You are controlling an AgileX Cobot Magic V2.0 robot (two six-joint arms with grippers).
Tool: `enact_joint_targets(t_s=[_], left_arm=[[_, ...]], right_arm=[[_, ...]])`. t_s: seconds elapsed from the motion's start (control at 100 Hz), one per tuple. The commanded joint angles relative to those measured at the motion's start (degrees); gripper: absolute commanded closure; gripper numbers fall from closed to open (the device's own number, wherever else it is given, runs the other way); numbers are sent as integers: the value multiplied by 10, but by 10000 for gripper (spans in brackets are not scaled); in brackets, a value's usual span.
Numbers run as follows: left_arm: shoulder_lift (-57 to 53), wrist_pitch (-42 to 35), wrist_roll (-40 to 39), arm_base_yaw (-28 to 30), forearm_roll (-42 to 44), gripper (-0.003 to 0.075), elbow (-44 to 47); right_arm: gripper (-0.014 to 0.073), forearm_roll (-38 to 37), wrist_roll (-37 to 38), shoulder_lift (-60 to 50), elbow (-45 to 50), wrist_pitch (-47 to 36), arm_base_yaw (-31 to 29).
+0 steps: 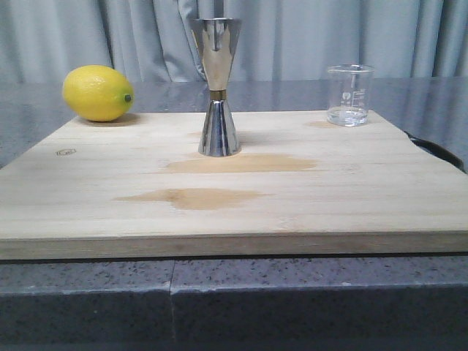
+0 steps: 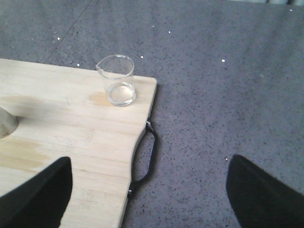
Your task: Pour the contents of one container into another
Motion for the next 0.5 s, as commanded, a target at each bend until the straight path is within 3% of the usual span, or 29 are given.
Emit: enact_joint_targets(t_s=[0.0,0.21,0.42,0.49], left_arm=[[-39,-7,-91,-1,50,176,-14],[-105,23,-201,-1,117,310,-9],[-141,23,-203,-1,117,384,11],[-140,26,-203,-1,117,405,12]], right_arm=[[19,-6,3,-3,-15,-20,1],[19,-16,3,-3,-15,1,1],[24,-17,3,-3,-15,0,1],[78,-17,3,-3,-15,0,1]])
